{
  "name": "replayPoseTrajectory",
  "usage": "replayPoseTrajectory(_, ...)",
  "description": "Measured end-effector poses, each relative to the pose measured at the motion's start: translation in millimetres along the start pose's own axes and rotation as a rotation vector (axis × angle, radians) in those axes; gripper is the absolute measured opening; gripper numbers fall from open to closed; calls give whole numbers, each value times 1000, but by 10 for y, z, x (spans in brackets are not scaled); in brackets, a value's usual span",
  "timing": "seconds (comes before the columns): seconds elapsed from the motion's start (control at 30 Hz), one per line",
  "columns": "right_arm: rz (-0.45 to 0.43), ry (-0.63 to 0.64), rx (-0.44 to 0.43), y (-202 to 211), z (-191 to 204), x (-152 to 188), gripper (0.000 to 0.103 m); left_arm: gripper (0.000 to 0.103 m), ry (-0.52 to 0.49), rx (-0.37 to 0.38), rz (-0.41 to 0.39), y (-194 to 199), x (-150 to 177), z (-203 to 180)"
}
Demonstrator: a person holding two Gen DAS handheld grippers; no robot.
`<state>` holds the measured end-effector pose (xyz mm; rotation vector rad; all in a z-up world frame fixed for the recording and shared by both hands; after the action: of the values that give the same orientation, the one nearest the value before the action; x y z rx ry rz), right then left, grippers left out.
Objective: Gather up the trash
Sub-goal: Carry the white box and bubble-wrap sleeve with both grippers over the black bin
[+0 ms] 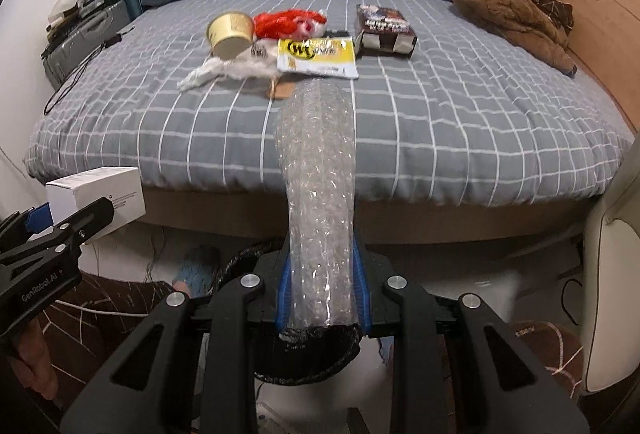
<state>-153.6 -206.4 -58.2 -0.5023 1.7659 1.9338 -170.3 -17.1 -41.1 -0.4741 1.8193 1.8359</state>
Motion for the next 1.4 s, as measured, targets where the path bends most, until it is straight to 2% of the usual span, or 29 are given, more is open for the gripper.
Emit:
replayPoseTrajectory(0.27,48,8,-2,-201,33,253,24,68,-11,19,58,-188,246,-96)
replayPoseTrajectory(0.53,137,10,4,-626,0,506,23,68,-16,40,116,-617,417,-116)
replayPoseTrajectory(0.93,281,24,-1,-1270,92,712,23,68,10,66,224,-1292,505,-26)
replayPoseTrajectory(1.23,375,41,10,-1611,185,863,23,68,15,69,271,-1518,495,68)
replayPoseTrajectory(1.4,397,59,6,-1717,302,906,25,68,26,56,289,-1581,561,164)
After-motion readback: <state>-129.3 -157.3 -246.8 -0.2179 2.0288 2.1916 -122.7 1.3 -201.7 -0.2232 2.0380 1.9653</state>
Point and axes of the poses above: each gripper's, at about its wrist camera, not at the fingertips, and y roughly against the way its jaws point, z to its left, x to its underside, the point moved 2 cm from there along -y, roughly the way its jaws point, and after that the axes turned 10 degrees about -y, right-handed, at the moved point
